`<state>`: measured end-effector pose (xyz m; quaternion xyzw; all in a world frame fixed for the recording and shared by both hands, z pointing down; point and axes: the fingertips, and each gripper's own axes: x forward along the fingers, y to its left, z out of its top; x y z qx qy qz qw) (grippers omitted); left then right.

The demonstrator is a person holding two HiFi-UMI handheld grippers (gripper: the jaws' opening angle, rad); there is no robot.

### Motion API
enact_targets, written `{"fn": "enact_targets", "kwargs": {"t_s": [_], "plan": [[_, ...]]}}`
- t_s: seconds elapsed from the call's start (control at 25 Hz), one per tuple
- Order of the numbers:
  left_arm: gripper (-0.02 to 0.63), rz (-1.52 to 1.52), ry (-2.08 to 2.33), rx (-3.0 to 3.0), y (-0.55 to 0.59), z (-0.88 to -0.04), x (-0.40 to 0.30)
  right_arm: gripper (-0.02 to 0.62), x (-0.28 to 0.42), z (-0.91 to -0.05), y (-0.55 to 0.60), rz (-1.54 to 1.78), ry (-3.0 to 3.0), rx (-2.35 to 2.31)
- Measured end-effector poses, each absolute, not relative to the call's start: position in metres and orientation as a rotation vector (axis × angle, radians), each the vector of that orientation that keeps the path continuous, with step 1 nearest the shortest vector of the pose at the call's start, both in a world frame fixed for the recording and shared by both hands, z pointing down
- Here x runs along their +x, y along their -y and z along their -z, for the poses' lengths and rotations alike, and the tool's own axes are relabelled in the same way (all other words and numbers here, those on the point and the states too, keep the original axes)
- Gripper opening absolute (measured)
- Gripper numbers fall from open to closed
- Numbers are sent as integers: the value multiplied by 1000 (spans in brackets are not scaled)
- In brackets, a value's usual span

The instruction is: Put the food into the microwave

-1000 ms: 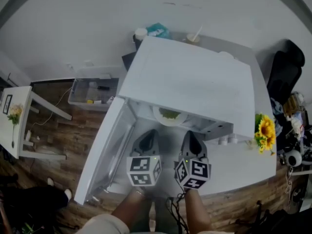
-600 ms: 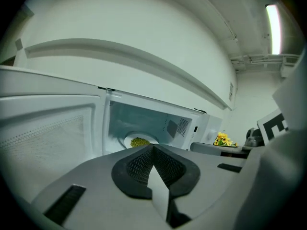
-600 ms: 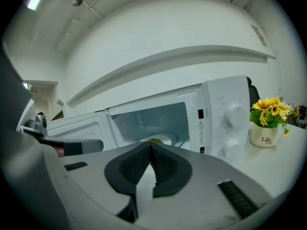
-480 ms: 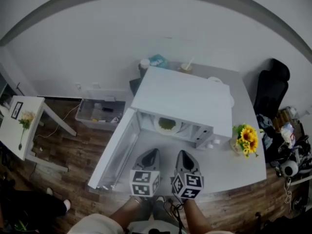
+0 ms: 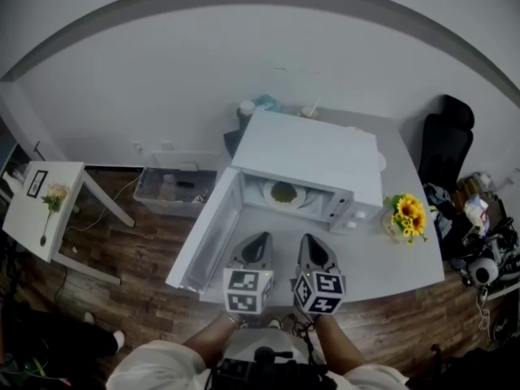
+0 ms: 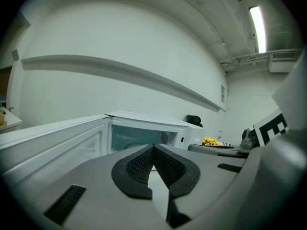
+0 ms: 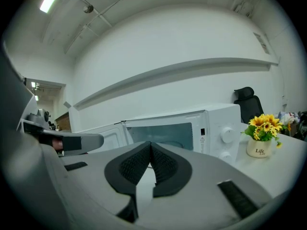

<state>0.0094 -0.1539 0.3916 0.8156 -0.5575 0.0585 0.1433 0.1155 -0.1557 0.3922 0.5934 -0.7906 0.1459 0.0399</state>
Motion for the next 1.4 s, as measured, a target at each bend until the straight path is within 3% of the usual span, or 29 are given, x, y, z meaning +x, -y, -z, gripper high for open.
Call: {"fn": "enact_targets", "kwargs": {"t_s": [1.4], "plan": [[9, -94, 1532, 2308, 149, -385, 15, 15, 109, -382, 143, -385, 2414, 1774]]}}
